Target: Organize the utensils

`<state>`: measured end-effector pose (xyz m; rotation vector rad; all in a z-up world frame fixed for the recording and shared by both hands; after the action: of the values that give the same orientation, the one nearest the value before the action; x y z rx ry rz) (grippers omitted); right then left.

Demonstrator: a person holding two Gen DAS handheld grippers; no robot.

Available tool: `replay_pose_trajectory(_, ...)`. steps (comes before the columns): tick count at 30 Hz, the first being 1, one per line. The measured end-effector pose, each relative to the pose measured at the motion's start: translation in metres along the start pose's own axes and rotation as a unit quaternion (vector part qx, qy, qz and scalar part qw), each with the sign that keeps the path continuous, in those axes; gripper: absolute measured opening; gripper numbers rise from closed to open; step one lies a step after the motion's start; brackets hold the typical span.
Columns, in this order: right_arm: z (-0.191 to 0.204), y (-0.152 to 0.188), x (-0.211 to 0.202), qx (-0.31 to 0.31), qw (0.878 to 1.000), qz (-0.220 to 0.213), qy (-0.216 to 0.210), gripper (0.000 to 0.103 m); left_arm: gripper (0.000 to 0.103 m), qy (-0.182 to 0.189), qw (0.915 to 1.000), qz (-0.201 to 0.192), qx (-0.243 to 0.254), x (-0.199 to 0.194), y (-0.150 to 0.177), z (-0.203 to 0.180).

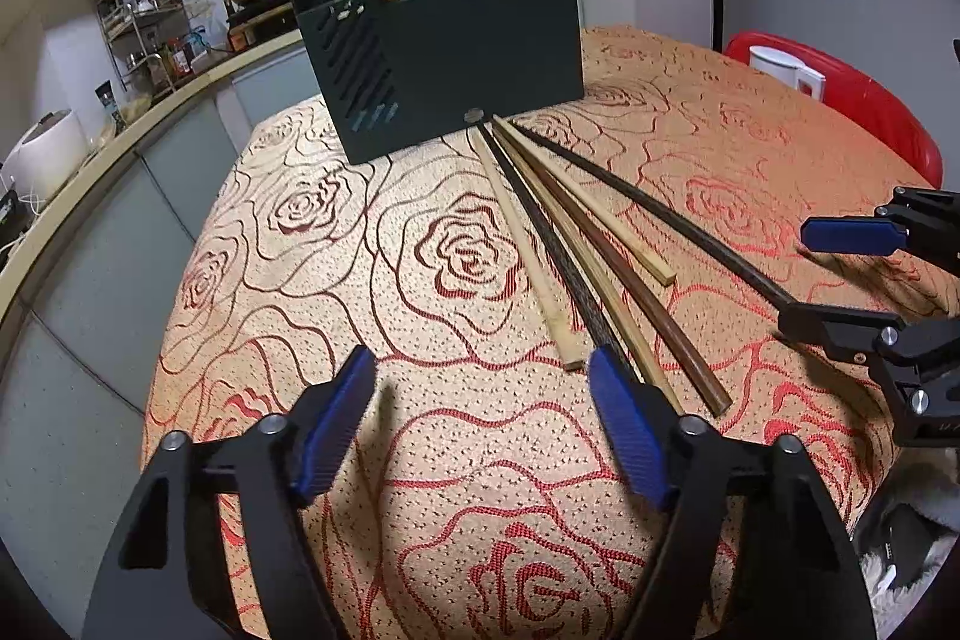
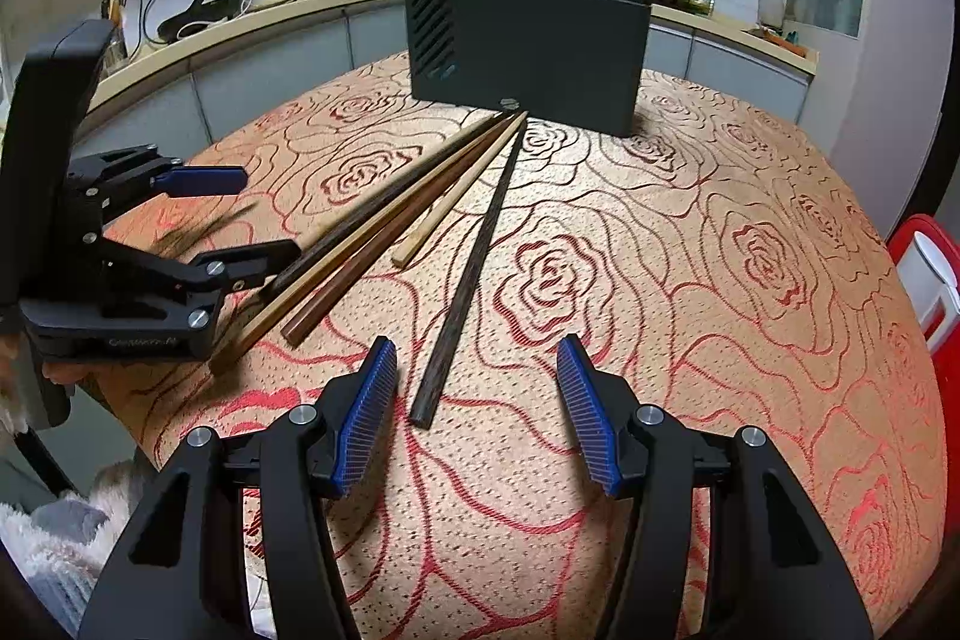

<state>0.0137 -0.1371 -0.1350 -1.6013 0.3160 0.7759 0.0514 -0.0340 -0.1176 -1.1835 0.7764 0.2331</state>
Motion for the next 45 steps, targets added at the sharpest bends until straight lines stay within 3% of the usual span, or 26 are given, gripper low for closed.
replay_pose_trajectory(11,-0.016,-0.001,0.003,0.019,0.999,0.005,0.03,0.037,0.052,0.021,0.9994,0.013,-0.023,0.004,-0.003,-0.004)
replay_pose_trajectory(17,-0.011,0.0,0.003,0.014,1.0,0.002,0.018,0.028,0.049,0.043,0.9979,0.02,-0.043,0.01,-0.008,-0.008)
replay_pose_trajectory(25,-0.011,0.0,0.003,0.018,1.0,-0.003,0.007,0.021,0.031,0.047,0.9975,0.019,-0.048,0.013,-0.012,-0.013)
replay_pose_trajectory(41,-0.011,-0.001,0.004,0.026,1.0,-0.009,0.014,0.018,0.03,0.05,0.9968,0.02,-0.059,0.018,-0.017,-0.013)
replay_pose_trajectory(44,-0.011,-0.001,0.004,0.029,0.999,-0.011,0.014,0.017,0.019,0.049,0.9962,0.02,-0.069,0.019,-0.017,-0.01)
replay_pose_trajectory(45,-0.011,0.0,0.004,0.03,0.999,-0.013,0.016,0.015,0.011,0.049,0.9963,0.02,-0.068,0.019,-0.017,-0.01)
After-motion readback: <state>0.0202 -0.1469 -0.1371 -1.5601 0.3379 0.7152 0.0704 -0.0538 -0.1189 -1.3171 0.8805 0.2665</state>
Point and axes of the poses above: each gripper's, at about its wrist camera, not at the fingertips, and x roughly the way its jaws point, z to its left, y to its underside, the point moved 5 cm from there along x, roughly the way its jaws point, and after that the axes turned 3 degrees about -z, right-handed, at the moved point
